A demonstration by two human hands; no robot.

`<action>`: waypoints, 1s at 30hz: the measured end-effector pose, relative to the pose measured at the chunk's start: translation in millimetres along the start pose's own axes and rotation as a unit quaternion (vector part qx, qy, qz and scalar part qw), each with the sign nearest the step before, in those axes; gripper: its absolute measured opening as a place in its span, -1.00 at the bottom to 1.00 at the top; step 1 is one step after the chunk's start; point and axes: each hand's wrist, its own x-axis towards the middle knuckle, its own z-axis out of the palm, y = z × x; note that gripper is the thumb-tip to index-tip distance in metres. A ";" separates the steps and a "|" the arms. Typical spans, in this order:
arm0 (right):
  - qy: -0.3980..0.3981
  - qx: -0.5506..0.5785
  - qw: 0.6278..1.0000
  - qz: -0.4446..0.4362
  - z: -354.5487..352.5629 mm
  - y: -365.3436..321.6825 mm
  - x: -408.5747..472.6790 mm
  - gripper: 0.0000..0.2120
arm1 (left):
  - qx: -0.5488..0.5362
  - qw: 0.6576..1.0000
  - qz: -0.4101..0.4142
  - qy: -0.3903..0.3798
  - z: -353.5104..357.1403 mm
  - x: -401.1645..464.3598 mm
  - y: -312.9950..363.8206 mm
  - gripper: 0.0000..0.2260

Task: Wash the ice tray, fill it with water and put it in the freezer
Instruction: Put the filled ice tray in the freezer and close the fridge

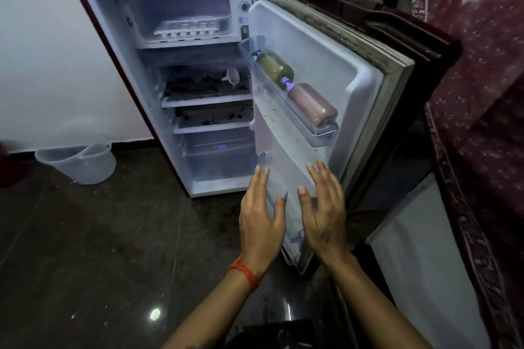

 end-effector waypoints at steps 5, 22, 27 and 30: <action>0.097 -0.020 0.995 0.008 -22.0 12.5 6.5 -0.53 | -0.017 0.999 0.013 -0.026 19.9 1.8 15.5 -0.49; 0.158 0.017 0.984 0.075 -40.6 51.0 48.6 -0.38 | -0.013 0.999 0.016 -0.046 37.5 -0.9 29.4 -0.48; 0.150 0.007 0.986 0.068 -36.5 50.0 46.1 -0.34 | -0.006 0.999 0.007 -0.035 34.5 -3.1 26.9 -0.47; 0.151 0.002 0.987 0.060 -34.2 46.0 41.5 -0.34 | -0.003 0.999 0.008 -0.031 34.5 -4.0 27.3 -0.47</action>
